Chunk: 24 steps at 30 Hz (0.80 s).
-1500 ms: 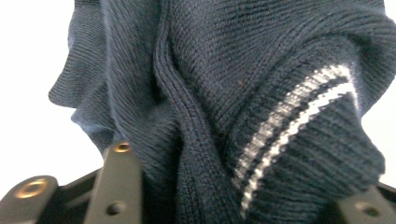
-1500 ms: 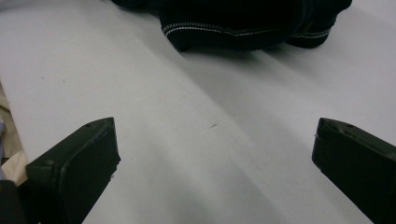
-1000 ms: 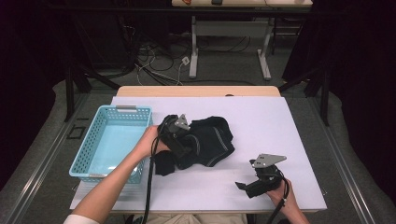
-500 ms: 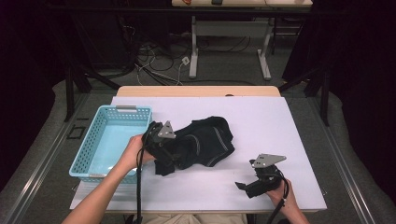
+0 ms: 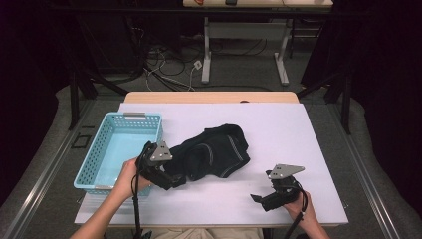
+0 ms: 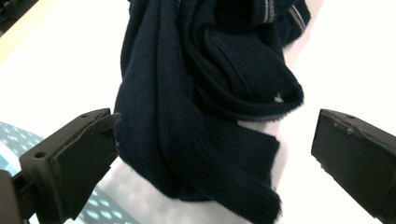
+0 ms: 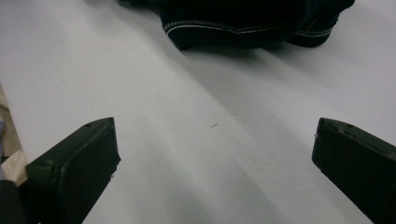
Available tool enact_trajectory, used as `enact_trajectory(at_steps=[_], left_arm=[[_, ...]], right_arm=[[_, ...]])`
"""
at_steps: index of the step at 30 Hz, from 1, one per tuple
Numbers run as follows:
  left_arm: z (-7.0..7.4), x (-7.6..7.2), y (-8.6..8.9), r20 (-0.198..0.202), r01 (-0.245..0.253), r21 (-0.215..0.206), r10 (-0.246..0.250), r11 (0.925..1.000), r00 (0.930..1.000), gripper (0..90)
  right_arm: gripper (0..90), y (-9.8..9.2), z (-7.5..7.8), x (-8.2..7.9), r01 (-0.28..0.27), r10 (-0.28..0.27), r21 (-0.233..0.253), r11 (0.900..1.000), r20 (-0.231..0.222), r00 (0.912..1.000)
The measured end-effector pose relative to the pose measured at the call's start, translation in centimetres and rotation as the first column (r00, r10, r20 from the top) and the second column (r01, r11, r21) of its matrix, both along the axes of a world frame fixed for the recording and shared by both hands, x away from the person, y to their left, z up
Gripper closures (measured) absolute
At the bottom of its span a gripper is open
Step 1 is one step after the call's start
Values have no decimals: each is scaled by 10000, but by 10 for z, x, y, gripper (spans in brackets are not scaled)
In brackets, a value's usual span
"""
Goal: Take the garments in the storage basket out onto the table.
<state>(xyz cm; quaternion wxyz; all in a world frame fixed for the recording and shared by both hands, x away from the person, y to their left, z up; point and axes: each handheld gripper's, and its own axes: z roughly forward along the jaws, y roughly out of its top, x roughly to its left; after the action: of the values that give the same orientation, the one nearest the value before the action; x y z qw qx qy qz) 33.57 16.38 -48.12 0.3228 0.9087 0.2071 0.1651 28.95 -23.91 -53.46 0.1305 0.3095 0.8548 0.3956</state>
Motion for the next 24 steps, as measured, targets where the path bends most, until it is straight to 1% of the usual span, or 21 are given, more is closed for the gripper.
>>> enact_trajectory(at_steps=[3, 6, 8, 9, 11, 13, 16, 17, 20, 22, 23, 24], left_arm=[[-1, -6, 5, 4, -106, 14, 106, 9999, 9999, 0], [-2, -13, 9, 45, -154, -98, 155, 9998, 9999, 0], [-4, -17, 11, 85, -215, -147, 216, 9997, 9997, 0], [-4, -19, 13, 80, -224, -144, 225, 9996, 9997, 0], [-6, -23, 15, 78, -315, -241, 317, 9992, 9995, 0], [-8, -27, 17, 160, -411, -288, 415, 9987, 9990, 0], [-10, -33, 21, 135, -490, -258, 494, 9985, 9987, 0], [-11, -36, 22, 163, -561, -302, 566, 9980, 9983, 0], [-13, -42, 26, 197, -706, -410, 715, 9967, 9972, 0], [-14, -46, 29, 112, -729, -660, 738, 9951, 9972, 0], [-15, -48, 31, 122, -726, -738, 737, 9946, 9972, 0], [-15, -50, 32, 141, -767, -806, 780, 9938, 9969, 0]], right_arm=[[1, 0, 0, 0, 9, -9, 52, 10000, 42, 10000], [0, 0, 0, 0, 17, -17, -11, 10000, 17, 10000], [0, 0, 0, 0, 31, -31, 32, 10000, 52, 10000], [0, 0, 0, 0, -7, 7, -12, 10000, -23, 10000], [1, 0, 0, 0, -9, 9, -25, 10000, -25, 10000], [1, 0, 0, 0, 17, -17, 38, 10000, 50, 10000], [1, 0, 0, 0, -7, 7, -19, 10000, 2, 10000], [0, 0, 0, 0, 12, -12, 35, 10000, 52, 10000], [1, 0, 0, 0, 3, -3, -18, 10000, 13, 10000], [0, 0, 0, 0, -22, 22, 0, 10000, 2, 10000], [1, 0, 0, 0, 11, -11, 20, 10000, 65, 10000], [1, 0, 0, 0, -8, 8, -30, 10000, 5, 10000]])
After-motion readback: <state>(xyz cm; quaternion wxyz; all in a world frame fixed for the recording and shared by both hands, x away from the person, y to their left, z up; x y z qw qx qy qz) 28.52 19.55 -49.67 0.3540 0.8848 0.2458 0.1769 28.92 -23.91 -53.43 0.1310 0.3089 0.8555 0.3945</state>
